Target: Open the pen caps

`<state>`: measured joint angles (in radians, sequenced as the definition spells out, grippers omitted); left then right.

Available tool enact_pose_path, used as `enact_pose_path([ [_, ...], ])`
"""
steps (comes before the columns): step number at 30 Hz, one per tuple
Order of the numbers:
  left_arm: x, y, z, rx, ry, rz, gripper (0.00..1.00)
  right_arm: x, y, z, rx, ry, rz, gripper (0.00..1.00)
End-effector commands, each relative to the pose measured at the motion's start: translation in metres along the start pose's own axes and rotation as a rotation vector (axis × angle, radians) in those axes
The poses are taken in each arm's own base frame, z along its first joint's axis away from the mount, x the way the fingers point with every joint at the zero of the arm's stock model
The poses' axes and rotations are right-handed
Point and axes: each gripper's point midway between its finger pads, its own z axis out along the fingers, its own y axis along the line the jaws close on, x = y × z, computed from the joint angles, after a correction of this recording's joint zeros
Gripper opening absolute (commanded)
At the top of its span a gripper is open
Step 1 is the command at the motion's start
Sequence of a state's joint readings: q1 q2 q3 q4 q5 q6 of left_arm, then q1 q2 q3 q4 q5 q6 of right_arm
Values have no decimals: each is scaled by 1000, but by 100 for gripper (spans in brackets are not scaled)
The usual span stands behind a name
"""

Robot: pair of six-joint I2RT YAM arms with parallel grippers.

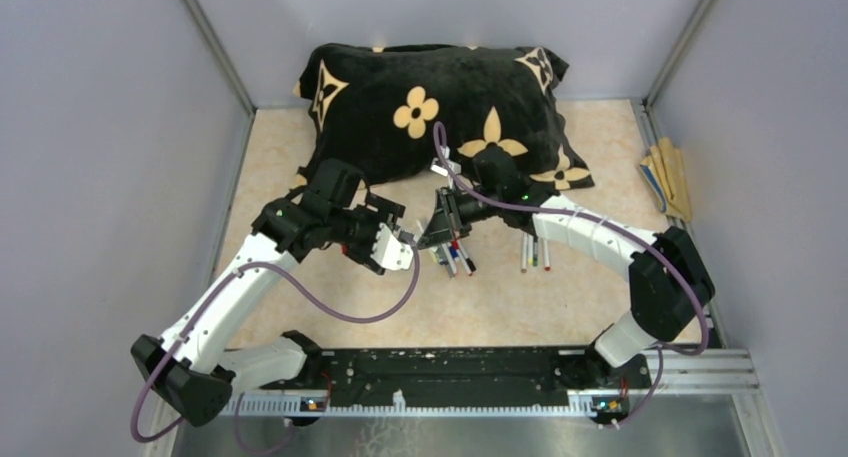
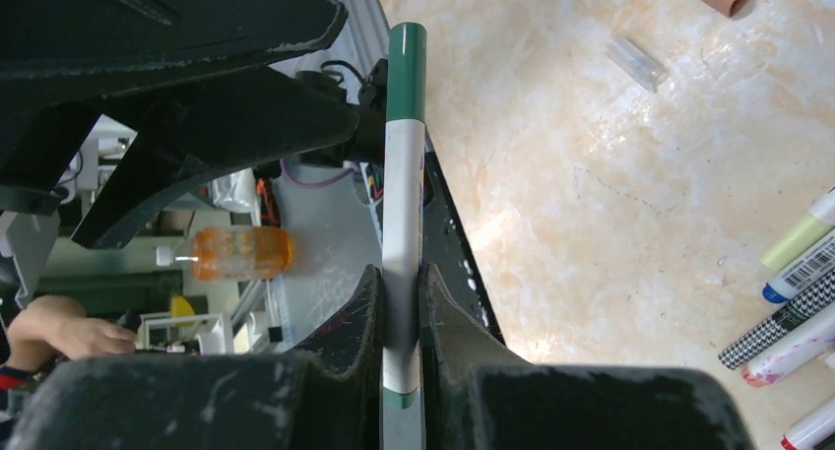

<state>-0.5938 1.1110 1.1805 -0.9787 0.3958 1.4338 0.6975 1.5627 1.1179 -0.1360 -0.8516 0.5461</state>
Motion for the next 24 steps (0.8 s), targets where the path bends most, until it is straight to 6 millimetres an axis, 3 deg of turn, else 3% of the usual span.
enact_pose_path([
  [1, -5, -5, 7, 16, -32, 32, 81, -6, 21, -7, -73, 15, -84, 0],
  [7, 2, -11, 13, 30, -14, 56, 71, -11, 25, -6, -83, 14, -85, 0],
  [17, 8, -11, 23, 52, 20, 36, 42, -12, 28, 7, -107, 27, -81, 0],
  [24, 29, -22, 25, 61, 109, 79, 2, -4, 19, 6, -74, 38, -93, 0],
])
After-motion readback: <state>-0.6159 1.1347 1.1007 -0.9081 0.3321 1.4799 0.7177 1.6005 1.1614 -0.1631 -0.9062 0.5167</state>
